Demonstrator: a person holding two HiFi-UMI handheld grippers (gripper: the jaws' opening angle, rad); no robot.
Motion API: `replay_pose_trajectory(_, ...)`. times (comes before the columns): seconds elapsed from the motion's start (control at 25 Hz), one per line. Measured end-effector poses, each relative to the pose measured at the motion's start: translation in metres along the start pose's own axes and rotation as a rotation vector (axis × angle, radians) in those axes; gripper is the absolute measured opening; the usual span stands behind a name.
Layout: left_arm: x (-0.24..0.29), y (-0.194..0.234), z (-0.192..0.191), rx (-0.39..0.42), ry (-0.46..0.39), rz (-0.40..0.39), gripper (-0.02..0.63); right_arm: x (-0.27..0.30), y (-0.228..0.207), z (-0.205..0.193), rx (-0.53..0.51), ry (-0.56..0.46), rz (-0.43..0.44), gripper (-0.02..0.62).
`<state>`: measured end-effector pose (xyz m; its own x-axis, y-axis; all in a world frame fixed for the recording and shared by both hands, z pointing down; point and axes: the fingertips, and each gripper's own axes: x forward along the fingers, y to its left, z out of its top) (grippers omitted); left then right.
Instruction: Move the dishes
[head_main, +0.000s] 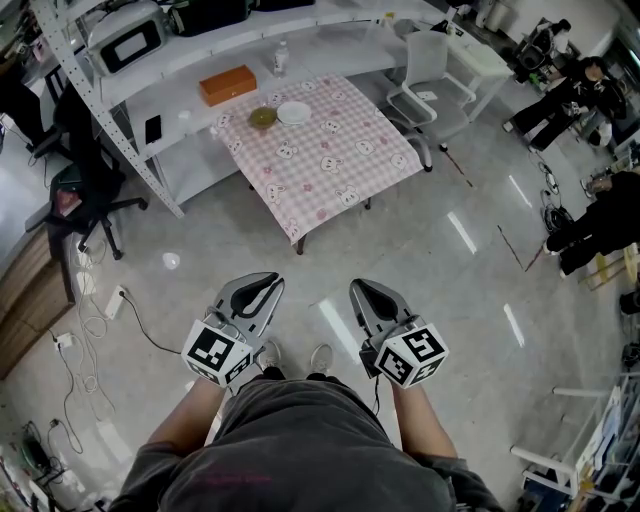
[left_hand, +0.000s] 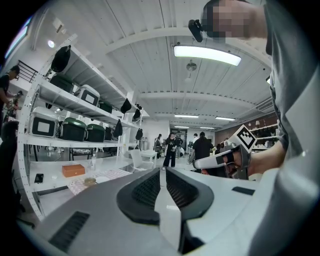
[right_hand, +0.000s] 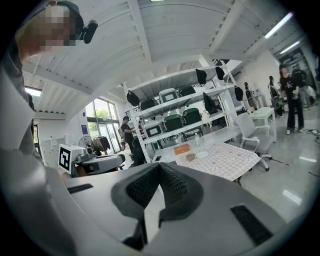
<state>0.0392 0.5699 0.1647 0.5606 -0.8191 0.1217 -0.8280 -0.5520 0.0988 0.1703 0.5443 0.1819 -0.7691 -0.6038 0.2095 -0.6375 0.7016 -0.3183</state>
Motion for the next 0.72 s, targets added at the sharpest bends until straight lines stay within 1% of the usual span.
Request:
replay_pose_trajectory(0.24, -0.0005, -0.0009, 0.0023, 0.001, 0.003, 0.001, 0.054, -0.0011, 0.003, 0.002, 0.0, 0.004, 0.009, -0.005)
replay_pose_trajectory(0.72, 0.0048, -0.0037, 0.0009, 0.001, 0.009, 0.005, 0.077, -0.0059, -0.0042, 0.006, 0.0, -0.009, 0.003, -0.005)
